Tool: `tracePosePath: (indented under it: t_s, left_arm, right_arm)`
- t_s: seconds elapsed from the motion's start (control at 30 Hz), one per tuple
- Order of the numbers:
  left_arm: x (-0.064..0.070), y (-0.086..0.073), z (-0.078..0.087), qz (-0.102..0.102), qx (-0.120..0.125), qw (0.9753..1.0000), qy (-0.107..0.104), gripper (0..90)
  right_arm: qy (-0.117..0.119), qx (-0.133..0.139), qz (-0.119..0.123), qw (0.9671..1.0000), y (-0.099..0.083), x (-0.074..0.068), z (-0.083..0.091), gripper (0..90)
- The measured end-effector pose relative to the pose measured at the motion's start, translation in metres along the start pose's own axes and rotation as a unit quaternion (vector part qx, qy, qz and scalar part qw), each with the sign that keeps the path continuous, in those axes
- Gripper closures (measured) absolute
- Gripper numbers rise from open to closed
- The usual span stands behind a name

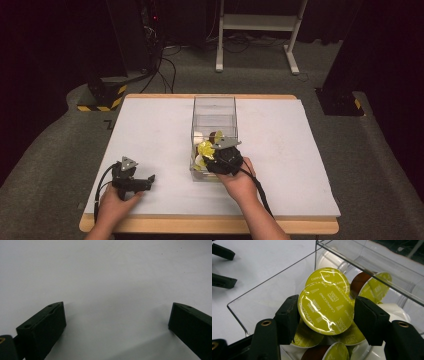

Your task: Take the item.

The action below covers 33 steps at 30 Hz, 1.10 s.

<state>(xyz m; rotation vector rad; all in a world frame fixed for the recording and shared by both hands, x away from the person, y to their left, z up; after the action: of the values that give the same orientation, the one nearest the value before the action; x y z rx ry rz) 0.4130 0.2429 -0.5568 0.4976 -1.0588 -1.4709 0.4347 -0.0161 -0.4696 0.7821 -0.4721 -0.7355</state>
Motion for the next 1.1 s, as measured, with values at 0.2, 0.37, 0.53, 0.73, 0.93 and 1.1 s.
tracePosePath:
  t_s: [0.2, 0.37, 0.53, 0.73, 0.93, 1.1]
  left_arm:
    - [0.0, 0.0, 0.0, 0.0, 0.0, 1.0, 0.0, 1.4]
    - [0.0, 0.0, 0.0, 0.0, 0.0, 1.0, 0.0, 1.4]
    - [0.0, 0.0, 0.0, 0.0, 0.0, 1.0, 0.0, 1.4]
    - [0.0, 0.0, 0.0, 0.0, 0.0, 1.0, 0.0, 1.4]
    - [0.0, 0.0, 0.0, -0.001, 0.0, 1.0, 0.0, 1.4]
    - [0.0, 0.0, 0.0, -0.001, 0.0, 1.0, 0.0, 1.4]
  right_arm:
    - [0.0, 0.011, 0.003, 0.9999, 0.002, 0.0, 0.004, 45.8]
    - [0.006, 0.01, -0.012, 0.9999, 0.004, 0.002, 0.003, 29.5]
    - [0.013, 0.022, -0.039, 0.9989, 0.009, 0.006, 0.005, 28.9]
    - [0.021, 0.021, -0.057, 0.9979, 0.016, 0.007, 0.005, 31.1]
    - [0.016, -0.004, -0.05, 0.9986, 0.013, 0.008, -0.001, 37.2]
    - [0.009, -0.029, -0.035, 0.9989, 0.006, 0.007, -0.005, 37.3]
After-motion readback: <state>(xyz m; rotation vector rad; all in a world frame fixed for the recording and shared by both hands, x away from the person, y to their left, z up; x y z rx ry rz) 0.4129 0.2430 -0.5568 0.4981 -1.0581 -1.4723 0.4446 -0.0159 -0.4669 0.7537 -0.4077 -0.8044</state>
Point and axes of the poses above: each handheld gripper's, and its own axes: z roughly backward along the jaws, y roughly out of its top, x roughly to its right, the point moved 7 cm from there along -z, roughly forward along the jaws, and after that the axes turned 4 degrees about -y, right-handed, at the moved point
